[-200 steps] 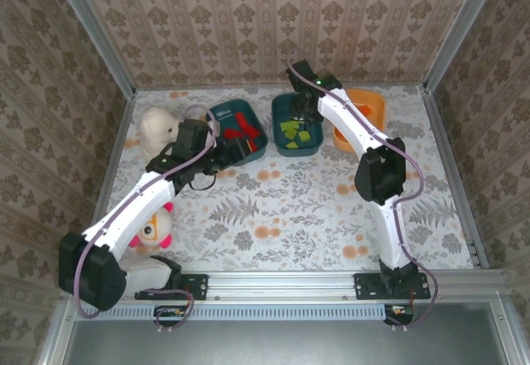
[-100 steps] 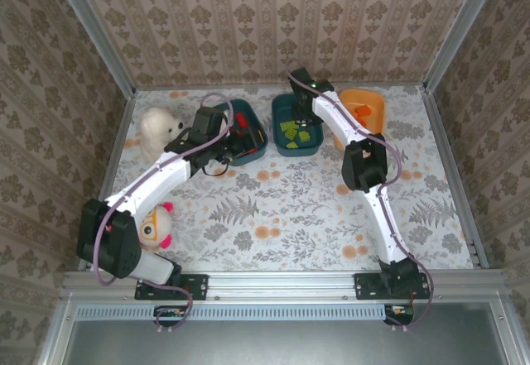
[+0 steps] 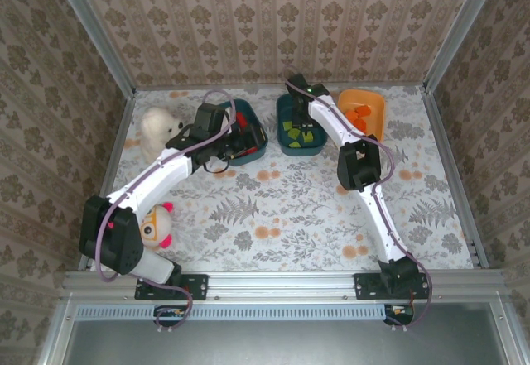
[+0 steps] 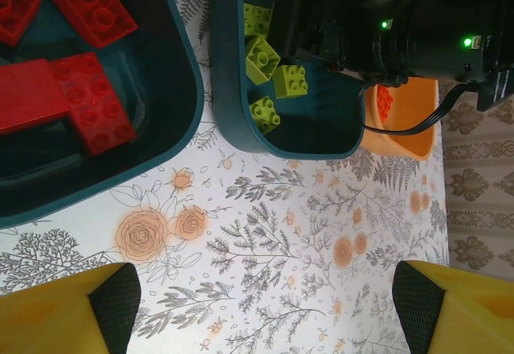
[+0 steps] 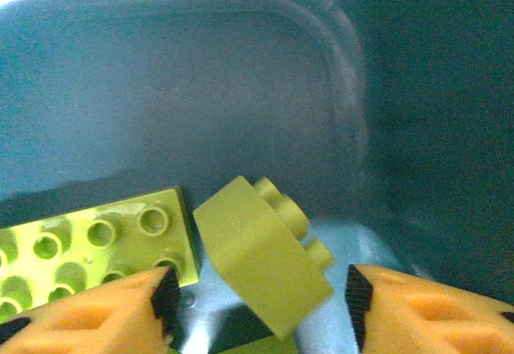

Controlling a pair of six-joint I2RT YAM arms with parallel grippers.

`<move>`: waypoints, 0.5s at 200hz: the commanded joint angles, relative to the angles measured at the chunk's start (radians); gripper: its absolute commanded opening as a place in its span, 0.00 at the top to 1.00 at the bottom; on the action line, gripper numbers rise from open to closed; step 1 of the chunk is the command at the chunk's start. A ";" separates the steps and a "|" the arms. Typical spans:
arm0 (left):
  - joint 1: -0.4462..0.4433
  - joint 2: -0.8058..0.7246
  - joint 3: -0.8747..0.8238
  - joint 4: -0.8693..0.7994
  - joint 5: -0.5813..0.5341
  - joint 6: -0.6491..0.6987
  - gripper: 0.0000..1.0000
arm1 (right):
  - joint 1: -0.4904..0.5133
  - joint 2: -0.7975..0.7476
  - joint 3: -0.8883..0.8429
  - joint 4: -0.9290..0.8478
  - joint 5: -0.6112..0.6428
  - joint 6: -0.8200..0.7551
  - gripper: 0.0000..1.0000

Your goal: Sort the legos into containers by color

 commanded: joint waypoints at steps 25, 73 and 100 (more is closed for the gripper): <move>0.012 -0.059 0.008 -0.045 -0.006 0.035 0.15 | 0.010 -0.161 -0.003 -0.051 0.039 0.007 0.33; 0.023 -0.153 -0.010 -0.118 -0.057 0.063 0.14 | 0.051 -0.458 -0.237 0.067 0.046 0.026 0.28; 0.034 -0.246 -0.043 -0.169 -0.107 0.070 0.01 | 0.064 -0.681 -0.482 0.163 0.050 0.060 0.23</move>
